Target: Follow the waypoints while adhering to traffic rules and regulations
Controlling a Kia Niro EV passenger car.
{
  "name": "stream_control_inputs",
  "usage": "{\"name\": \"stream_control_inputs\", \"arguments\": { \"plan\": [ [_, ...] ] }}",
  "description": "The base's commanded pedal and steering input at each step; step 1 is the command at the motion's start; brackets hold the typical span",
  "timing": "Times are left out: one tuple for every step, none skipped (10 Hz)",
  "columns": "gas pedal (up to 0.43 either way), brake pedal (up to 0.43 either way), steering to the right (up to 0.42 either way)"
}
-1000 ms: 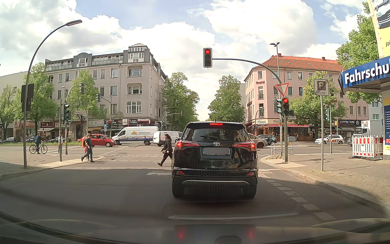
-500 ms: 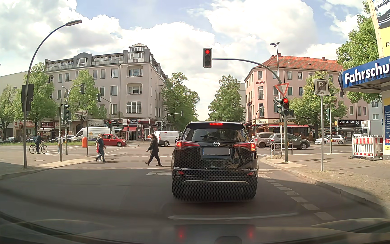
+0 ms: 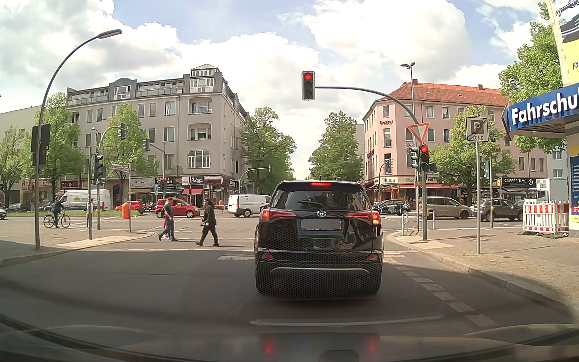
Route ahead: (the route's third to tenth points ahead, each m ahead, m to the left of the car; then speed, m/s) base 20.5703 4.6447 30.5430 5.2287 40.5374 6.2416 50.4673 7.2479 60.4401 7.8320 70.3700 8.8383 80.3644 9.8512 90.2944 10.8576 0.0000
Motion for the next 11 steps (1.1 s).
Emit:
{"name": "stream_control_inputs", "arguments": {
  "plan": [
    [0.000, 0.360, -0.011],
    [0.000, 0.360, -0.010],
    [0.000, 0.360, -0.011],
    [0.000, 0.360, -0.011],
    [0.000, 0.360, -0.011],
    [0.000, 0.360, -0.011],
    [0.000, 0.360, -0.011],
    [0.000, 0.360, -0.011],
    [0.000, 0.360, -0.011],
    [0.000, 0.360, -0.011],
    [0.000, 0.360, -0.011]
  ]
}}
